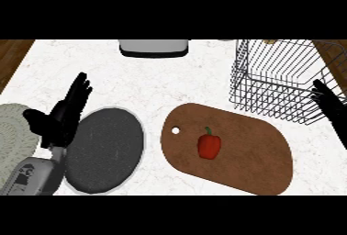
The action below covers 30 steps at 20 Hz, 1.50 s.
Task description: Pick the bell pepper from the cutting board and place it in the basket
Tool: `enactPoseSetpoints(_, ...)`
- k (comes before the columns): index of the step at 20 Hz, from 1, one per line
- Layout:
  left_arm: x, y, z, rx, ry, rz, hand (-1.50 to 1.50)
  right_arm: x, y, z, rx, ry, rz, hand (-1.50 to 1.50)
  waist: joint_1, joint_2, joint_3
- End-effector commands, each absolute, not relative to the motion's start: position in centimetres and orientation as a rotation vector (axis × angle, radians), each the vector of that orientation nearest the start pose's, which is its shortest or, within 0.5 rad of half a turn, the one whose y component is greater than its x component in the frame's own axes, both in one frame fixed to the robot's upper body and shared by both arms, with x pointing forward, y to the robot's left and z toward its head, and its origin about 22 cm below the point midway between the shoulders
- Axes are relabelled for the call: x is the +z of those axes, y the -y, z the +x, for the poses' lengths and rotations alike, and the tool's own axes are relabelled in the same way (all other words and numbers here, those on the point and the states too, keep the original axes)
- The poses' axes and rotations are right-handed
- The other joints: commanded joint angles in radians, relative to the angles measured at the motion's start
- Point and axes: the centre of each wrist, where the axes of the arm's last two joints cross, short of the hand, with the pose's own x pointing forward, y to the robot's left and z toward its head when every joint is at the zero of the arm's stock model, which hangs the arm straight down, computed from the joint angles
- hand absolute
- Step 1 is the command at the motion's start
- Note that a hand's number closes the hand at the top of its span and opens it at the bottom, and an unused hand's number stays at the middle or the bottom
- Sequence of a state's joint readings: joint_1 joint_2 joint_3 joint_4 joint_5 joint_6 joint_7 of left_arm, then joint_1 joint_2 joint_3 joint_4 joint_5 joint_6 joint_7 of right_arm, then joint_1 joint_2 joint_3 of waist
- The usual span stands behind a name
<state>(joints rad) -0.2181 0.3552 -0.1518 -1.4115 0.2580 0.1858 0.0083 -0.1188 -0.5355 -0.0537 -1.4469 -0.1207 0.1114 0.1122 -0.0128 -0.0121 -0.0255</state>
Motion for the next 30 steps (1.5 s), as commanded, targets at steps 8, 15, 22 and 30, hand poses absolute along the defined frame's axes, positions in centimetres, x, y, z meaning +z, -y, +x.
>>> enactPoseSetpoints(8, 3.7, -28.2, 30.3, -0.121, 1.431, 0.158, 0.0, 13.1, 25.5, 31.3, 0.785, 2.005, 0.088, 1.5, 0.086, 0.029, 0.026)
enactPoseSetpoints(15, 3.7, -30.8, 30.1, -0.099, 1.382, 0.173, 0.0, 9.1, 9.4, 27.9, 0.764, 2.184, -0.08, -1.5, 0.04, 0.014, 0.024)
enactPoseSetpoints(22, 3.9, -31.7, 29.0, -0.093, 1.369, 0.21, 0.0, 16.0, 5.4, 27.8, 0.882, 1.796, -0.296, -1.5, 0.021, -0.003, 0.022)
enactPoseSetpoints(30, 3.4, -32.5, 29.1, -0.059, 1.348, 0.202, 0.0, 23.9, 7.5, 31.4, 1.061, 1.416, -0.911, -1.5, -0.002, -0.003, 0.02)
